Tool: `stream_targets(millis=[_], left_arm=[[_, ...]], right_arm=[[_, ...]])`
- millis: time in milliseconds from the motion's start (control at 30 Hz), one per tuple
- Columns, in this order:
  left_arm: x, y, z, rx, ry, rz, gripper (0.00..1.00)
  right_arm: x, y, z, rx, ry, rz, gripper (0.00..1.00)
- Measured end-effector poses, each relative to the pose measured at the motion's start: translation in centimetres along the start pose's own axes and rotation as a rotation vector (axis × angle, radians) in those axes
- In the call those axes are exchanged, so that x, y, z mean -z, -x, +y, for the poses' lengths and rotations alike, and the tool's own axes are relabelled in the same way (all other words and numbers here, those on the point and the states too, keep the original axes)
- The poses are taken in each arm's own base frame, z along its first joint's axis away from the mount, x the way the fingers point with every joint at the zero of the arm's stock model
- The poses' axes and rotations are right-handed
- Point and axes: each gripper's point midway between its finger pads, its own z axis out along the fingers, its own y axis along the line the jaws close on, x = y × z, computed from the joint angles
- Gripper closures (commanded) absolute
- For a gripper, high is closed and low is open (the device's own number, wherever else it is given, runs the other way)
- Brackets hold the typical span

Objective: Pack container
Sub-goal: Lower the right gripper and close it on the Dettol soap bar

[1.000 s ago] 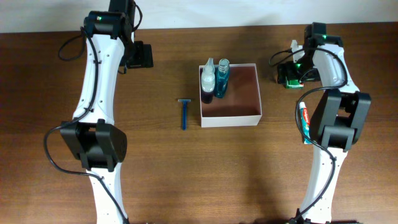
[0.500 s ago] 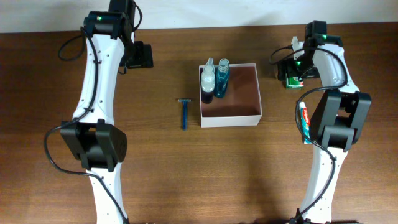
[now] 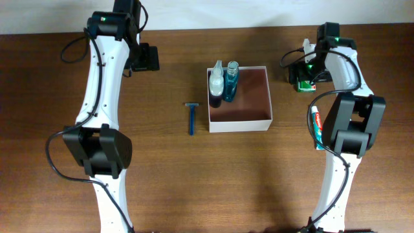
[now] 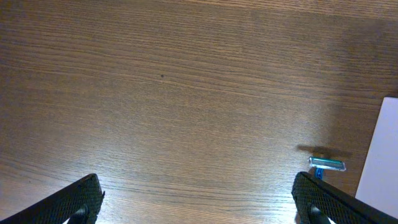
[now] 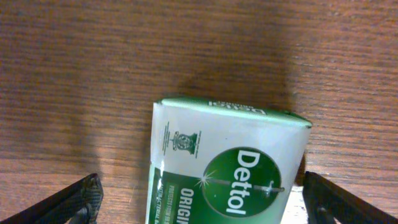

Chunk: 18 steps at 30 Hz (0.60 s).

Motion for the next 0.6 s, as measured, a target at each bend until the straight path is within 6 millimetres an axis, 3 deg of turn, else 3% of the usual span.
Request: stream_targets(millis=[600], left_arm=[[0.0, -0.02, 0.0, 0.0, 0.0, 0.001, 0.01]], right_arm=[[-0.02, 0.24, -0.19, 0.0, -0.01, -0.01, 0.06]])
